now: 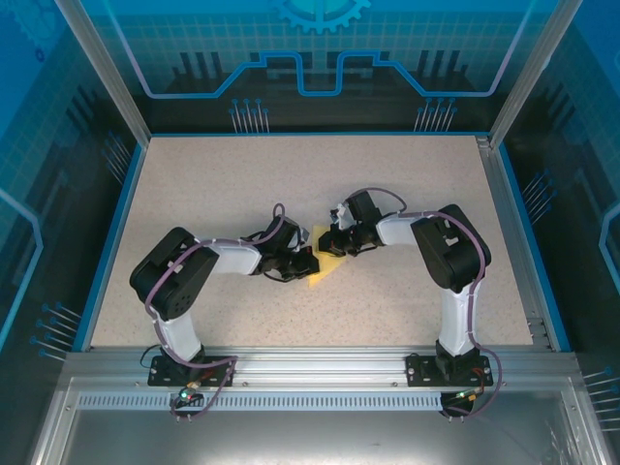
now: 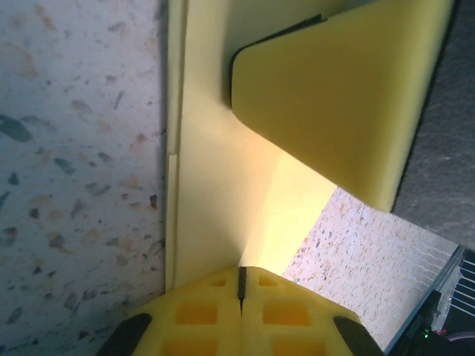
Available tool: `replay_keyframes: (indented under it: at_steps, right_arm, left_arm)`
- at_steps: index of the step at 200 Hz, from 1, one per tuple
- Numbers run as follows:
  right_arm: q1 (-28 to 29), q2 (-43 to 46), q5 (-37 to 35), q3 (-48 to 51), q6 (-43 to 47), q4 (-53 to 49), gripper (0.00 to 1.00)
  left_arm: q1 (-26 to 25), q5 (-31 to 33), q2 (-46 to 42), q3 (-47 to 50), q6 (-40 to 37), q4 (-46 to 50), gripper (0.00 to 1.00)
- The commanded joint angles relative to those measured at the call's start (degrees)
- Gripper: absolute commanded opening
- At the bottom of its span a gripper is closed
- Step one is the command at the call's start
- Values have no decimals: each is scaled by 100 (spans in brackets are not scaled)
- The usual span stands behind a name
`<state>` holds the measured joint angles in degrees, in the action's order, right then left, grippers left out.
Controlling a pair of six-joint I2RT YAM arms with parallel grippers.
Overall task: Fold a paper plane with a square sheet of paper (pick it up from the middle)
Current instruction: Fourth fold the wing at the center of the table.
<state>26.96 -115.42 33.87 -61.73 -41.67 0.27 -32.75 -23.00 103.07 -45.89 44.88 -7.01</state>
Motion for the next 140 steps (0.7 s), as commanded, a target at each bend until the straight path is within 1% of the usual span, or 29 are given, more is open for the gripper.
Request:
replay_keyframes:
  at_steps: [1, 47, 71, 88, 101, 117, 130, 140]
  right_arm:
    - [-123, 30, -248, -130, 258, -565, 8]
    - [-111, 424, 22, -236, 396, -612, 9]
    - [37, 440, 222, -131, 392, -417, 9]
    - [154, 304, 137, -169, 371, -528, 7]
    - [185, 218, -136, -125, 306, -545, 7]
    - [108, 108, -389, 68, 191, -449, 5]
    - [9, 10, -413, 268, 44, -139, 5]
    - [-62, -106, -381, 281, 31, -95, 5]
  left_arm:
    - [13, 314, 238, 292, -157, 784, 0]
    - [10, 253, 319, 264, -175, 767, 0]
    - [13, 253, 335, 270, -190, 777, 0]
    - [12, 255, 361, 242, -190, 783, 0]
    - [14, 253, 381, 221, -197, 812, 0]
    - [8, 274, 356, 225, -208, 855, 0]
    - [7, 303, 322, 252, -214, 856, 0]
    - [13, 314, 327, 274, -219, 863, 0]
